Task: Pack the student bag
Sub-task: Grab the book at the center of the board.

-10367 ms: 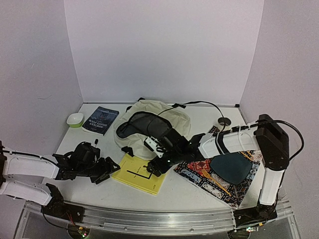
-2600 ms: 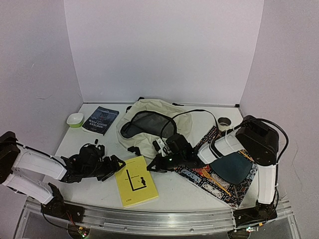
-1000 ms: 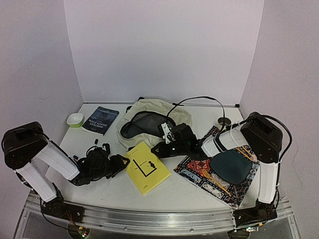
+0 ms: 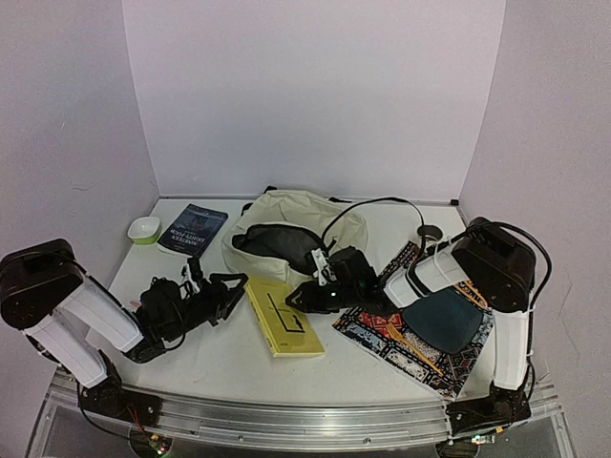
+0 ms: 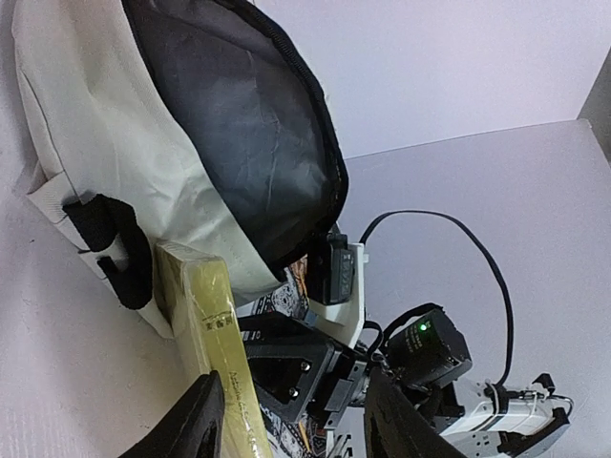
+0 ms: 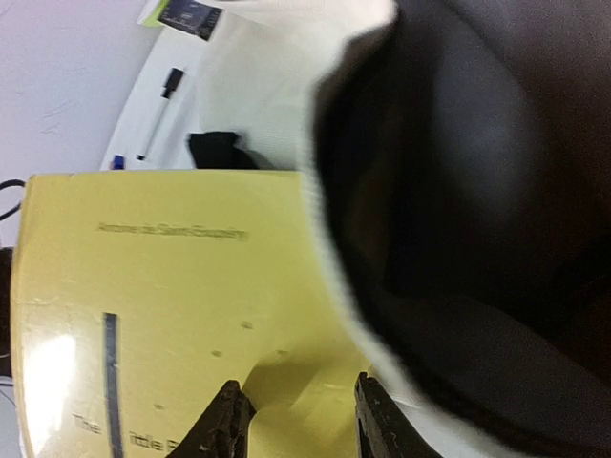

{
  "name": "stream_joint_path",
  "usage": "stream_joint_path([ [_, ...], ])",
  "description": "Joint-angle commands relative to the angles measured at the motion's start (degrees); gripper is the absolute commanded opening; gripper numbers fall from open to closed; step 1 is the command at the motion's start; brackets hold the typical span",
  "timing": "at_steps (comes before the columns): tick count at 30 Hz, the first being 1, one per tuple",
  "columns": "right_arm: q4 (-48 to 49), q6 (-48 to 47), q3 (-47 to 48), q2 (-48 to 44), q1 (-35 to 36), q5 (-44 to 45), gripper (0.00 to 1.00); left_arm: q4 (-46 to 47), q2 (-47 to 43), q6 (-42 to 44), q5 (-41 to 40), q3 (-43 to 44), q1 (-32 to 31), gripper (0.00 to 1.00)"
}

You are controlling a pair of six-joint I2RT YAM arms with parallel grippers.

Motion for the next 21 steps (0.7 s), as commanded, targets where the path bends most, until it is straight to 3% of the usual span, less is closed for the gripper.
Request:
stream_joint_path([
  [1, 0.89, 0.14, 0.79, 1.59, 4.75, -8.26, 0.40, 5.84, 4.37, -3.91, 8.42, 3.90, -1.25, 0.51],
  [14, 1.16, 0.03, 0.42, 1.77, 4.95, -8.39, 0.40, 5.85, 14.58, -9.28, 10.26, 6.34, -1.21, 0.58],
  [21, 1.15, -0.56, -0.51, 0.38, 4.93, -7.67, 0.41, 5.75, 10.43, -7.54, 7.08, 3.55, -1.21, 0.41],
])
